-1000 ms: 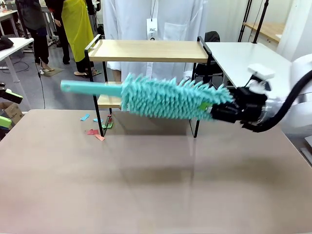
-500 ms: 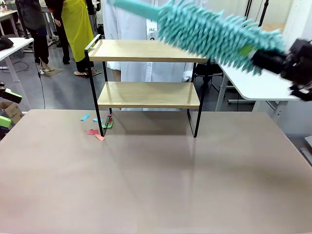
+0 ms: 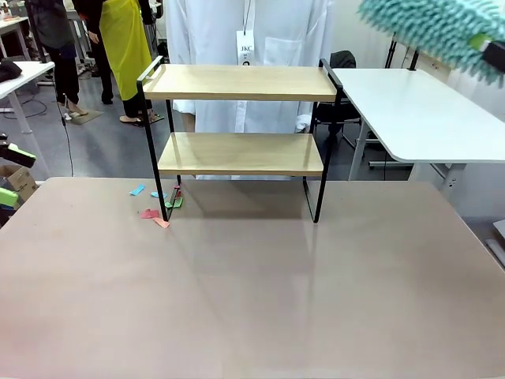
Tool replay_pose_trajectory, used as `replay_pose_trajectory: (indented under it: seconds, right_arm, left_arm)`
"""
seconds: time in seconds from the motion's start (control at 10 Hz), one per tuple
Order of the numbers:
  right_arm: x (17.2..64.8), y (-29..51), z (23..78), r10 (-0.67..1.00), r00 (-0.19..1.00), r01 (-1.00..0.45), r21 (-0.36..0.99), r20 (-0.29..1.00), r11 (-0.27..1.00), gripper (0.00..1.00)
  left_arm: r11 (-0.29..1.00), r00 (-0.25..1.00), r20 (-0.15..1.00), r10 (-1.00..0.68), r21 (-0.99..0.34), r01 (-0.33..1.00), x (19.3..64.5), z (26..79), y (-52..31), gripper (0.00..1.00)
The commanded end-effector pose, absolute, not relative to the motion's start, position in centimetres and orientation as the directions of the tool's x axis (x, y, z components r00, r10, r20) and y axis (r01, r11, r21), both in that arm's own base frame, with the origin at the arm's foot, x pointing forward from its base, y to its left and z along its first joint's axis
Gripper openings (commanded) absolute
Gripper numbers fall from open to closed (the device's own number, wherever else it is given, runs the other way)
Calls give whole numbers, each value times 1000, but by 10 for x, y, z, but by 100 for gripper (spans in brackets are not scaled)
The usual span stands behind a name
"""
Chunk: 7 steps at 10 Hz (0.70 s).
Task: Clean the shelf.
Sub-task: Hand the Duster back to the human.
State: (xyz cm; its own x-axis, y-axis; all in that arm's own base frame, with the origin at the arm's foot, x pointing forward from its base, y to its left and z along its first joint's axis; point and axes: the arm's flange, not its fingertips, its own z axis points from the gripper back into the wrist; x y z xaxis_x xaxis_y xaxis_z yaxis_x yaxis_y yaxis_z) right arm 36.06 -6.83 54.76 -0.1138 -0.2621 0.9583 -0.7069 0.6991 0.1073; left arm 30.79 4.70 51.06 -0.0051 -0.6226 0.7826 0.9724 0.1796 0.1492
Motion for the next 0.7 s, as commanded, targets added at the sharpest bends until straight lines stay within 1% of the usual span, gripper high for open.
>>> replay_pose_trajectory:
  seconds: [0.0, 0.2, 0.4, 0.6]
  right_arm:
    - [311, -69, 520, -280, -155, -556, 150, 948, 817, 16]
    - [305, -88, 502, -263, -145, -437, 177, 954, 882, 16]
    - [305, -98, 484, -268, -133, -398, 196, 954, 896, 16]
    - [309, -105, 448, -297, -91, -356, 247, 951, 901, 16]
  left_arm:
    - [173, -25, 798, -602, 161, 972, 310, 512, 47, 100]
    - [173, -25, 798, -602, 161, 972, 310, 512, 47, 100]
    - [173, -25, 798, -602, 161, 972, 310, 512, 47, 100]
    - [173, -25, 798, -602, 161, 972, 310, 512, 47, 100]
